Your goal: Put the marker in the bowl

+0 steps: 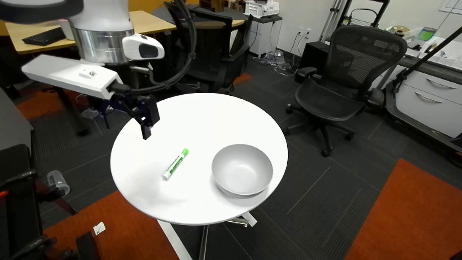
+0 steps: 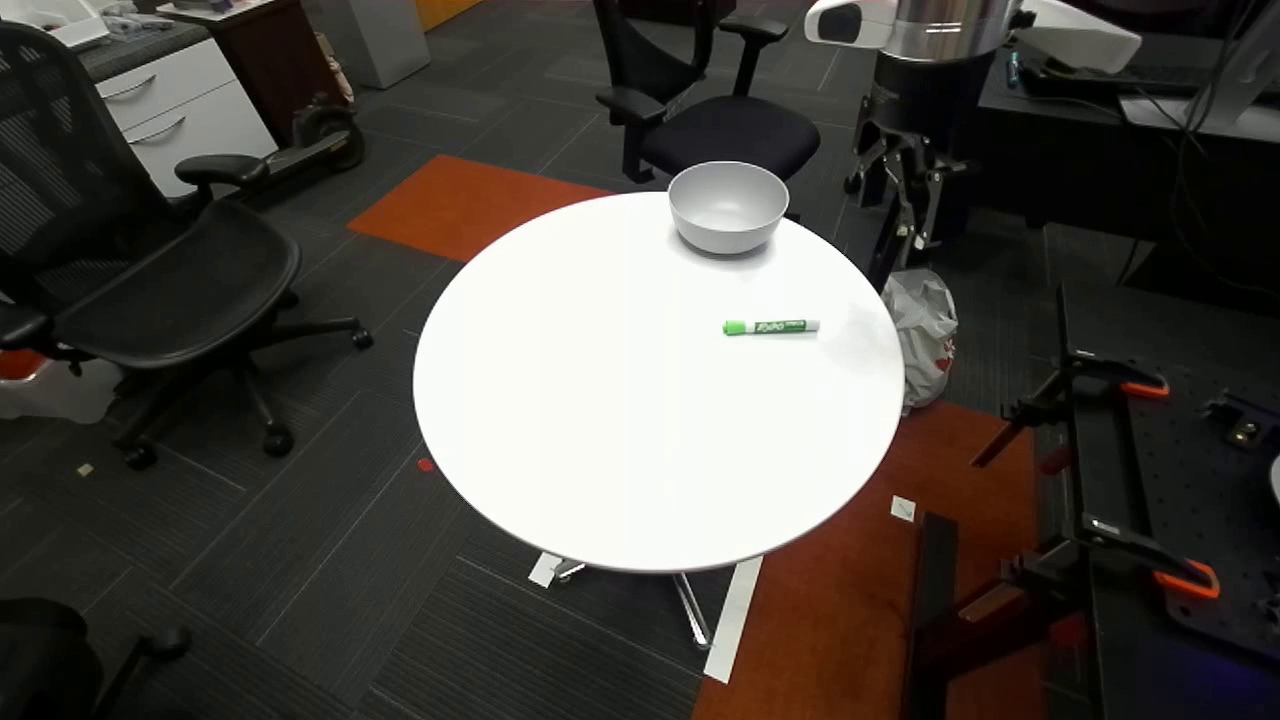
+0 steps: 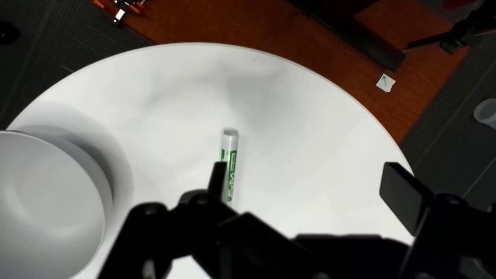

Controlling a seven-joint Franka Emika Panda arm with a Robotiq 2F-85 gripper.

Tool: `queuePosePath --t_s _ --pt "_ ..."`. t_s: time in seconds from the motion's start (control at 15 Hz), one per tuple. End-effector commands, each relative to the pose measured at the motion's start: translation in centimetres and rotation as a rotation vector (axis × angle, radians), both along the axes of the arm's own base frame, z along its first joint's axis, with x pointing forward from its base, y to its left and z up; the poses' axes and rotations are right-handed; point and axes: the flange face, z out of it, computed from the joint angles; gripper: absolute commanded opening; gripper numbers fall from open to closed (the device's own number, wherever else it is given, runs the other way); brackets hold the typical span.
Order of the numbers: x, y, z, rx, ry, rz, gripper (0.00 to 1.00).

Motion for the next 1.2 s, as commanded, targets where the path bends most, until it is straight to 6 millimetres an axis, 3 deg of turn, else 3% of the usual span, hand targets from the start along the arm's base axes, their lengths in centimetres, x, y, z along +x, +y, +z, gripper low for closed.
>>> queuePosePath --t_s 0.0,0.4,0.8,1.13 --pt "1.2 -0.5 -1.2 -0.021 -0.096 0.011 1.0" --pt "2.5 -1.6 -4.8 -0.012 -0.168 0.0 1.0" --pt "3.4 -1.8 -9.3 0.016 -0.154 -0.012 1.0" --pt "4.7 -1.8 -11.8 0.024 -0.13 -0.004 1.0"
